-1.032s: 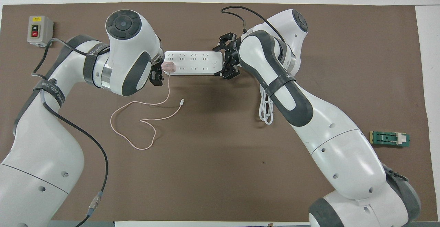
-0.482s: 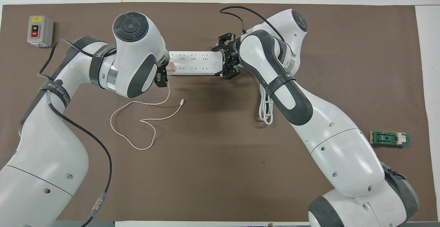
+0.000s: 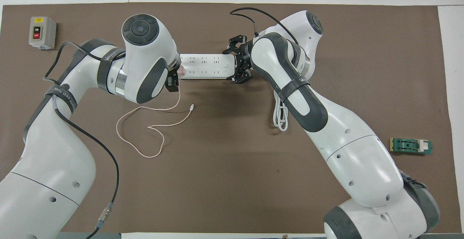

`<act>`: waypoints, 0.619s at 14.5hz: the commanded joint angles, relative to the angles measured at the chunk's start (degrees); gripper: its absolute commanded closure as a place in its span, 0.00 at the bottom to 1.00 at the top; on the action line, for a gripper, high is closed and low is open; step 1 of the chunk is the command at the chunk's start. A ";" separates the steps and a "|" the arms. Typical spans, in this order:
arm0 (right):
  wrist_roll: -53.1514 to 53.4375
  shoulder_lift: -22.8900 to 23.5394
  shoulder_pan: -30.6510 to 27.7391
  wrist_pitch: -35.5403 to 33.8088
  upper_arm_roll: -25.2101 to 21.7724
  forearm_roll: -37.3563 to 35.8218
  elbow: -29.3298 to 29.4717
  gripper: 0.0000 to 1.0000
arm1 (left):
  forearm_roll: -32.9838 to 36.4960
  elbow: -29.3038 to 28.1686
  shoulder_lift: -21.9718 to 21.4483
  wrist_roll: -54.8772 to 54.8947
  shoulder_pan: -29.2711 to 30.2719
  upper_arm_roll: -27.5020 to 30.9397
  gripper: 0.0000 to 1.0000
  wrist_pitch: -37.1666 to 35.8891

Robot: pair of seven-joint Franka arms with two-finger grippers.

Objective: Unplug charger and place it aside

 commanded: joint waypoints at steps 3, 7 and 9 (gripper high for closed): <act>-1.98 0.94 0.52 0.31 0.82 -0.62 0.31 0.10 | 1.39 -0.07 1.50 -2.03 -0.98 0.38 0.00 1.80; -3.47 0.68 0.43 2.06 0.82 -0.19 -0.83 0.39 | 1.48 -0.16 1.58 -1.94 -1.07 0.38 0.00 2.15; -3.64 0.50 0.61 3.29 0.82 -0.27 -1.70 0.39 | 1.48 -0.25 1.50 -1.68 -0.98 0.47 0.05 2.15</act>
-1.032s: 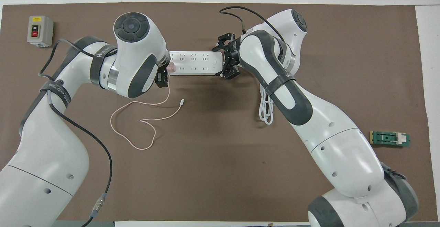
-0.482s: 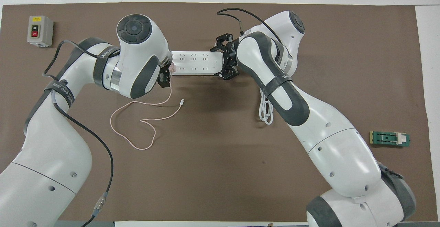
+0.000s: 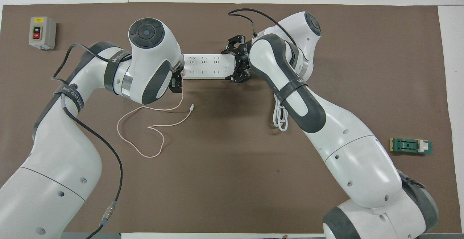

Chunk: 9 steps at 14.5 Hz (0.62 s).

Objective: Unplug charger and place it aside

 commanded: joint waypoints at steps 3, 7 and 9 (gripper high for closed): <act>-5.26 -0.35 0.19 2.61 0.81 0.17 -3.85 0.39 | 1.44 -0.15 0.09 -0.64 -0.46 0.38 0.23 0.92; -5.26 -0.44 0.20 2.69 0.81 0.26 -3.94 0.39 | 1.44 -0.15 0.09 0.23 -0.46 0.47 0.69 0.92; -5.26 -0.44 0.28 2.60 0.81 0.08 -4.11 0.39 | 1.44 -0.41 0.09 0.33 -0.46 0.47 1.00 0.92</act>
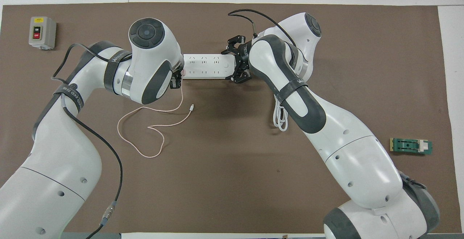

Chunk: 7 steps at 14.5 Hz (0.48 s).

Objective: Unplug charger and place it aside

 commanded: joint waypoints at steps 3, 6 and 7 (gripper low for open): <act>-4.41 0.11 0.28 1.71 0.59 -0.04 -3.14 0.39 | 0.85 -0.29 -0.01 -0.17 -0.38 0.28 1.00 0.41; -4.41 0.11 0.46 2.06 0.59 -0.04 -3.14 0.39 | 0.85 -0.37 0.08 -0.08 -0.38 0.37 1.00 0.59; -4.41 0.11 0.46 1.97 0.59 -0.04 -3.14 0.39 | 0.85 -0.37 0.08 -0.08 -0.38 0.37 1.00 0.59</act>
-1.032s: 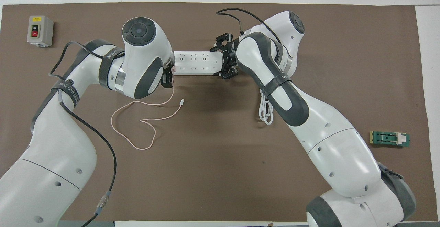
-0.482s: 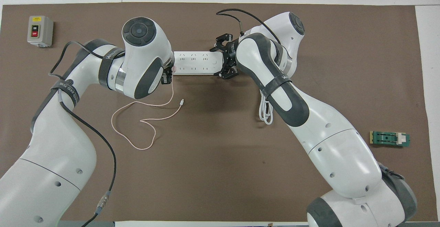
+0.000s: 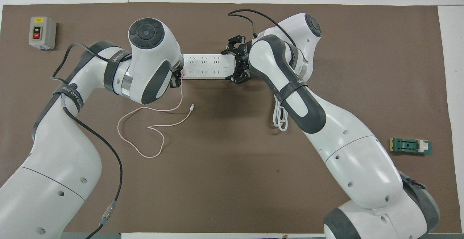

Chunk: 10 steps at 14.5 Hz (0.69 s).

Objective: Unplug charger and place it aside

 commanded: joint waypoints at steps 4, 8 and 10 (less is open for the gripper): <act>-4.35 0.18 0.54 1.95 0.56 -0.06 -3.11 0.39 | 0.87 -0.36 0.06 0.82 -0.38 0.38 1.00 0.33; -4.35 0.10 0.55 2.47 0.56 -0.23 -3.63 0.39 | 0.95 0.16 -1.17 4.25 0.06 0.38 1.00 -2.64; -4.35 0.10 0.63 2.74 0.47 -0.24 -3.72 0.39 | 1.04 0.26 -2.92 4.69 0.15 0.38 1.00 -4.23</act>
